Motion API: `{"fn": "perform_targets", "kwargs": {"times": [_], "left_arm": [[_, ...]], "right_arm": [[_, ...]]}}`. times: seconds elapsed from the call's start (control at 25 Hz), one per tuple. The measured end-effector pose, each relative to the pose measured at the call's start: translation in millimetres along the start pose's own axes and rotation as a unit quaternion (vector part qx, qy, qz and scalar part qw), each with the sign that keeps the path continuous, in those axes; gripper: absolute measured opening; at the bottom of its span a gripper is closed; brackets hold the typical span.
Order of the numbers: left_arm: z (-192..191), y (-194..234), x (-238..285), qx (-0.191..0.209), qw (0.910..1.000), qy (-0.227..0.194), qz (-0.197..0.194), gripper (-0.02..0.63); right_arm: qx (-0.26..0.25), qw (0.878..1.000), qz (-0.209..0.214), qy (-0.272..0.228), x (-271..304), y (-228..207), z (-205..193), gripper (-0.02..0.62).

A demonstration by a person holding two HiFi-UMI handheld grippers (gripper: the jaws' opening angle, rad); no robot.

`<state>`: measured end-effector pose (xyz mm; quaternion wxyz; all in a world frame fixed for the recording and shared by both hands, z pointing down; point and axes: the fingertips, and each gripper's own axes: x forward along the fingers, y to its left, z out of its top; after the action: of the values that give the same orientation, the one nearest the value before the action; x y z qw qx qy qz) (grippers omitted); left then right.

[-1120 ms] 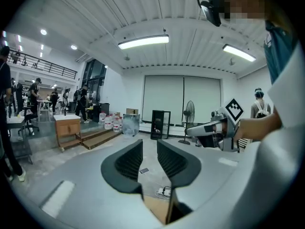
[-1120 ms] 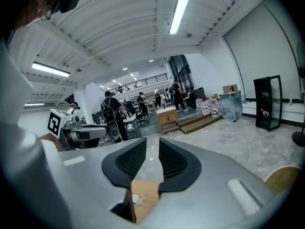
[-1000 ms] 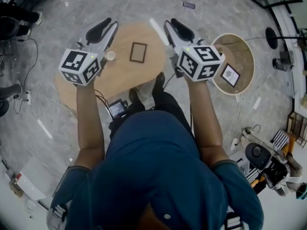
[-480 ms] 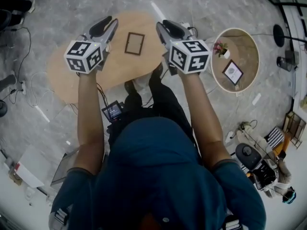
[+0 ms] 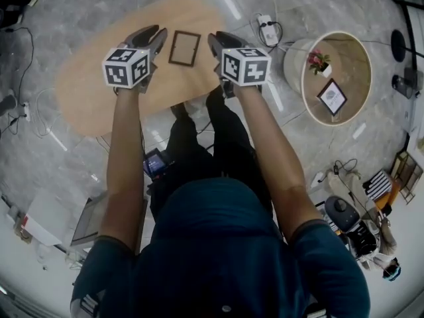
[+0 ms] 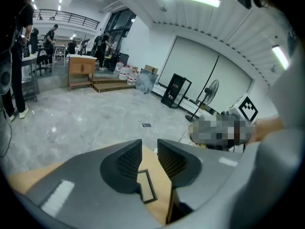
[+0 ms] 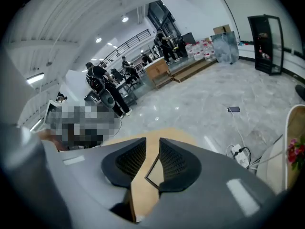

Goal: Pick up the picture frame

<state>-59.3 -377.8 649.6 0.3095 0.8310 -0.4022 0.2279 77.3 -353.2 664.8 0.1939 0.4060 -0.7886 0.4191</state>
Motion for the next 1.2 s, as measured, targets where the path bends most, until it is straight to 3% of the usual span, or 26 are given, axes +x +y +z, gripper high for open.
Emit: {"fn": "perform_targets", "kwargs": {"times": [0.32, 0.64, 1.2], "left_arm": [[-98.6, 34.7, 67.7, -0.048, 0.9954, 0.083, 0.007, 0.104], [-167.6, 58.4, 119.1, -0.085, 0.9872, 0.133, 0.023, 0.117], [-230.5, 83.9, 153.4, -0.113, 0.9754, 0.183, 0.049, 0.153]], "right_arm": [[0.059, 0.997, -0.01, 0.057, 77.2, -43.3, -68.3, 0.069], [0.086, 0.989, -0.009, 0.118, 139.1, -75.2, -132.4, 0.071], [0.108, 0.979, 0.001, 0.171, 194.2, -85.7, -188.0, 0.078]]}}
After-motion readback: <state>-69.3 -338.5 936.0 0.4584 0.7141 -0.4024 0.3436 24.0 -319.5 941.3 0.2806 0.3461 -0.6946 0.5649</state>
